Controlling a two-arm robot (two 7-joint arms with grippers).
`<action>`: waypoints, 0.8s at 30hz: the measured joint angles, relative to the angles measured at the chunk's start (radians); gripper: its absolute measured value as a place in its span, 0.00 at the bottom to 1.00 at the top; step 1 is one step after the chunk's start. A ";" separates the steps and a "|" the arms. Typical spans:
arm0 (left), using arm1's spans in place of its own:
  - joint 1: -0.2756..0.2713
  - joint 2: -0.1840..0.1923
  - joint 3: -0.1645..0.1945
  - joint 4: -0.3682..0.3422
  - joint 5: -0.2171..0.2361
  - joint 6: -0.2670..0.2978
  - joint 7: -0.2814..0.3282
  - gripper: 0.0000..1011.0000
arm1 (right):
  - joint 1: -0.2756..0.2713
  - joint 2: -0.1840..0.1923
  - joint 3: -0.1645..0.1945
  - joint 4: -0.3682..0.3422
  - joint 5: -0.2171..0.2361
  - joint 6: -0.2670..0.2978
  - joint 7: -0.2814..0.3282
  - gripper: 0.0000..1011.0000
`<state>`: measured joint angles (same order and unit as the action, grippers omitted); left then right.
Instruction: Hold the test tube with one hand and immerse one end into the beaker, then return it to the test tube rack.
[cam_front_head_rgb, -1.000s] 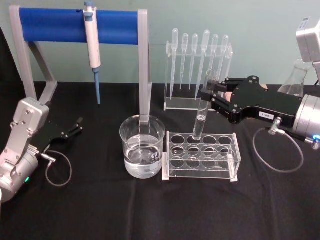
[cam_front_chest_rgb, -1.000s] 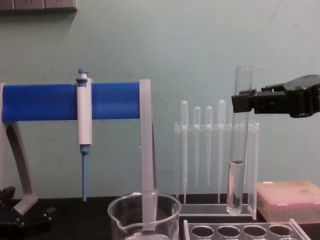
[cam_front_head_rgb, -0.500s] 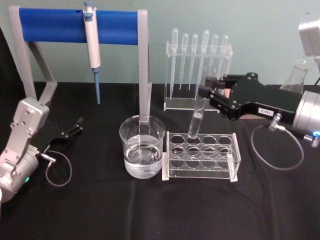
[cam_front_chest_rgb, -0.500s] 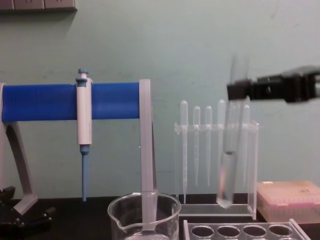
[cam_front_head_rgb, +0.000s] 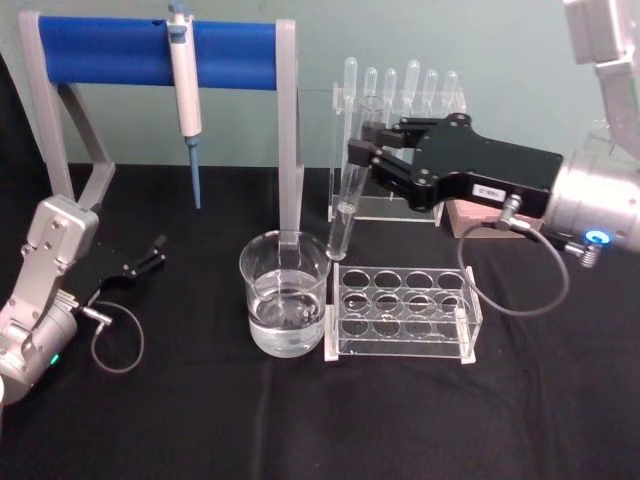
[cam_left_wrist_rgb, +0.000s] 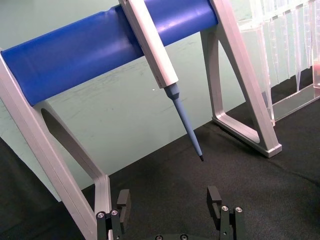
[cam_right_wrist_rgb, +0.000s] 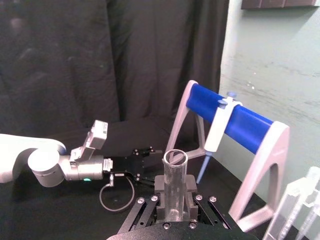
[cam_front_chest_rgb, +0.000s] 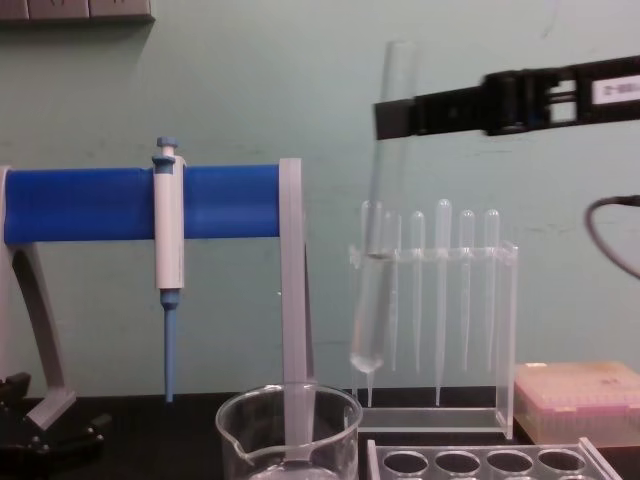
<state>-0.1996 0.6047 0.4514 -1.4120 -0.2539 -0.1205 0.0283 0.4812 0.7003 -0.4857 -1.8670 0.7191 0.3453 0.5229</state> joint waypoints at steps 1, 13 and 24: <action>0.000 0.000 0.000 0.000 0.000 0.000 0.000 0.99 | 0.013 -0.010 -0.014 0.005 -0.002 0.004 -0.003 0.24; 0.000 0.000 0.000 0.000 0.000 0.000 0.000 0.99 | 0.080 -0.089 -0.123 0.074 -0.078 -0.021 -0.034 0.24; 0.000 0.000 0.000 0.000 0.000 0.000 0.000 0.99 | 0.052 -0.141 -0.152 0.155 -0.149 -0.100 -0.047 0.24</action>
<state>-0.1995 0.6047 0.4514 -1.4120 -0.2539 -0.1205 0.0283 0.5329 0.5588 -0.6380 -1.7118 0.5704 0.2454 0.4762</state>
